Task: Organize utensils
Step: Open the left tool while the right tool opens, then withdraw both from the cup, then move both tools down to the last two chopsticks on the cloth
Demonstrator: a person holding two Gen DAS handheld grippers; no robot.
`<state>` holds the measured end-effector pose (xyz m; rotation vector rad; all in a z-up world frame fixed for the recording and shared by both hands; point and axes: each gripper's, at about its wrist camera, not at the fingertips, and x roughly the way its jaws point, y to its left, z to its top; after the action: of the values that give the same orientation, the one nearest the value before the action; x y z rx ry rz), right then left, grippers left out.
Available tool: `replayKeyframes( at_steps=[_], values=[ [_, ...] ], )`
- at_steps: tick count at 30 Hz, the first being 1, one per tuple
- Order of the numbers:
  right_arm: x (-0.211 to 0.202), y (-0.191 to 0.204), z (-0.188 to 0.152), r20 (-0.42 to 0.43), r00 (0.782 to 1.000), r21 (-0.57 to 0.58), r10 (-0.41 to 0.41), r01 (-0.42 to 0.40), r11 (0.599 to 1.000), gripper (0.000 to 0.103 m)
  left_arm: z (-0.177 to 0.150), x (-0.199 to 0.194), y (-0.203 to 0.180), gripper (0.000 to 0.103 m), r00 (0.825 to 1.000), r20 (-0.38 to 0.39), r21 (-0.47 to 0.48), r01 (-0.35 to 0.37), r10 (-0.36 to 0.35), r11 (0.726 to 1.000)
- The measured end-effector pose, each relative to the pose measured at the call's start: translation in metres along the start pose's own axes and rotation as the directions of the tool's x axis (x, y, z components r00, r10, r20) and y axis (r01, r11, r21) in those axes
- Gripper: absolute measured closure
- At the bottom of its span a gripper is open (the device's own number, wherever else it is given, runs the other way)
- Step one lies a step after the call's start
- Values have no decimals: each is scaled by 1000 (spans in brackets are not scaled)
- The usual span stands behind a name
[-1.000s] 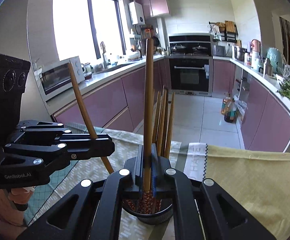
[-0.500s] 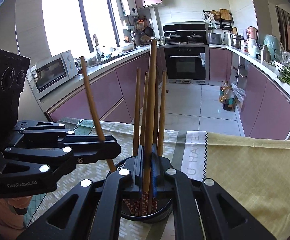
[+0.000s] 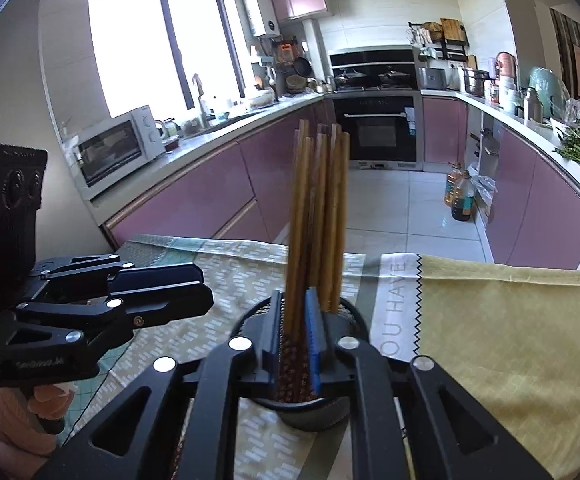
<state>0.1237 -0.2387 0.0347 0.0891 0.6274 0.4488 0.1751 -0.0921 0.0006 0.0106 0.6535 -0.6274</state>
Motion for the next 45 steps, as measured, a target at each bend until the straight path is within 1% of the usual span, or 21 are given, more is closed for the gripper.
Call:
replayKeyframes(
  at_steps=[1, 3, 5, 7, 11, 16, 19, 22, 28, 35, 41, 45],
  values=[
    [-6, 6, -2, 11, 1000, -16, 17, -17, 1000, 81, -4, -7, 2, 76, 1000, 17, -4, -11, 11, 1000],
    [-15, 18, -6, 25, 999, -48, 46, -45, 998, 75, -12, -20, 3, 70, 999, 49, -2, -23, 23, 1000],
    [-23, 29, -11, 30, 997, -80, 76, -74, 994, 70, -23, -34, 6, 60, 996, 77, 0, -50, 50, 999],
    [-25, 39, -21, 15, 995, -100, 103, -101, 990, 66, -35, -45, 9, 57, 993, 89, 4, -82, 82, 997],
    [-8, 52, -46, -76, 988, -101, 132, -139, 985, 66, -64, -52, 19, 56, 989, 48, -13, -136, 137, 991],
    [28, 57, -77, -204, 970, -46, 134, -147, 988, 66, -95, -48, 33, 55, 985, -28, -47, -170, 168, 984],
    [39, 60, -91, -241, 963, -32, 117, -128, 991, 66, -111, -43, 42, 55, 985, -67, -85, -165, 160, 983],
    [44, 63, -97, -259, 959, -20, 113, -122, 992, 66, -123, -42, 47, 55, 984, -86, -106, -165, 156, 981],
    [49, 67, -106, -280, 956, -10, 86, -92, 996, 68, -131, -37, 47, 55, 984, -107, -121, -152, 140, 981],
    [49, 64, -108, -289, 955, -12, 70, -76, 997, 73, -133, -32, 45, 55, 985, -125, -130, -136, 120, 982],
    [52, 70, -107, -292, 956, -38, 37, -50, 998, 73, -132, -26, 42, 55, 983, -141, -112, -134, 117, 985],
    [50, 66, -107, -295, 955, -27, 27, -37, 999, 77, -131, -21, 40, 55, 981, -155, -101, -130, 113, 986]
  ],
)
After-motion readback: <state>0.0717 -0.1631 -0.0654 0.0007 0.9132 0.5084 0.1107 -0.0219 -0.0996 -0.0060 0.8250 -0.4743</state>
